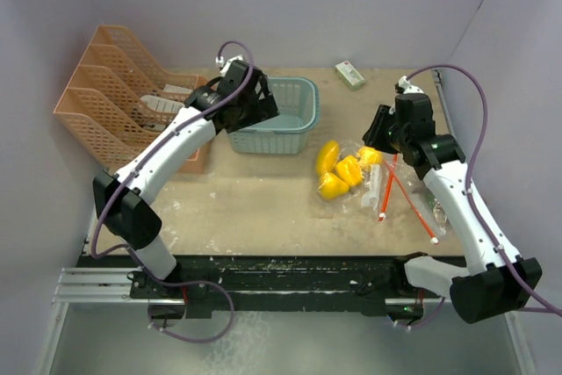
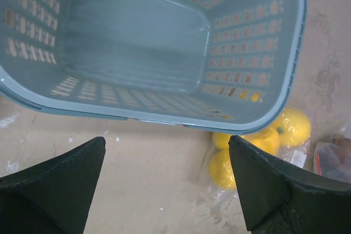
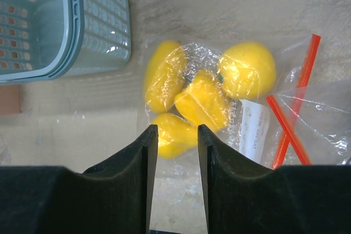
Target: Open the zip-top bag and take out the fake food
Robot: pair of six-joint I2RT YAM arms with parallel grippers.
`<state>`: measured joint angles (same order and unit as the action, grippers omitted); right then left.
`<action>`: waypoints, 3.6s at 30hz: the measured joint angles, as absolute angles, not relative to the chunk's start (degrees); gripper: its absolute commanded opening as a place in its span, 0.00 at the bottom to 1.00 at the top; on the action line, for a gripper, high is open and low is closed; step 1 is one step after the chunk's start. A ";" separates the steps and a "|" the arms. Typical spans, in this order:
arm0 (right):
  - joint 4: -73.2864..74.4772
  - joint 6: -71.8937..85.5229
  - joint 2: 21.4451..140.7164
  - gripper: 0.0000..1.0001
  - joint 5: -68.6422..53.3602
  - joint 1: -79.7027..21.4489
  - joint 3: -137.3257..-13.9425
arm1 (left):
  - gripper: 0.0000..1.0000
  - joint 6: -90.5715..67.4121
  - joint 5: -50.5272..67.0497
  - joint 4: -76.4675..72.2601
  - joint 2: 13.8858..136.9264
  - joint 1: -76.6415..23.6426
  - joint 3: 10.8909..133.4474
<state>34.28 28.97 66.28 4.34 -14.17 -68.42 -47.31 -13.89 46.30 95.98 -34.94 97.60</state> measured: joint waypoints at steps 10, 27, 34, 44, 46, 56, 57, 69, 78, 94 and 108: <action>33.95 28.95 66.17 0.27 4.03 -14.17 -67.59 | 0.54 -55.11 -11.86 48.38 96.09 -30.85 96.77; 34.11 28.03 66.39 0.21 6.98 -14.17 -67.09 | 0.50 -51.29 -9.85 45.01 103.15 -37.76 92.27; 34.52 27.18 66.35 0.20 8.10 -14.17 -67.09 | 0.53 -47.13 -8.29 45.87 114.34 -33.41 101.58; 35.92 26.48 64.99 0.20 10.20 -14.17 -66.98 | 0.55 -41.08 -7.70 48.73 124.33 -27.97 119.81; 36.23 26.35 64.90 0.21 11.00 -14.17 -66.98 | 0.57 -40.64 -7.51 49.21 124.99 -26.63 121.10; 36.49 26.35 64.90 0.21 11.49 -14.17 -66.83 | 0.86 -36.29 -5.10 49.41 123.76 -27.62 123.11; 36.51 26.35 64.99 0.22 11.46 -14.17 -66.78 | 0.91 -35.81 -5.17 49.52 123.00 -28.14 123.11; 35.79 26.37 66.41 0.23 10.98 -14.17 -66.70 | 0.99 -30.72 -11.00 51.44 115.26 -18.52 126.91; 35.53 26.41 68.82 0.20 10.98 -14.17 -66.70 | 0.92 -29.30 -11.62 50.17 118.15 -8.25 128.03; 33.89 26.35 74.06 0.17 10.92 -14.17 -68.66 | 0.75 -29.30 -8.08 47.62 126.58 -8.78 129.23; 33.74 26.35 74.08 0.16 10.85 -14.17 -68.51 | 0.53 -28.80 -4.60 46.50 126.76 -8.91 129.43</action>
<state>33.74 26.35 74.08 10.85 -14.17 -68.51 -28.80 -4.60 46.50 126.76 -8.91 129.43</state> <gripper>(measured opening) 0.164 0.559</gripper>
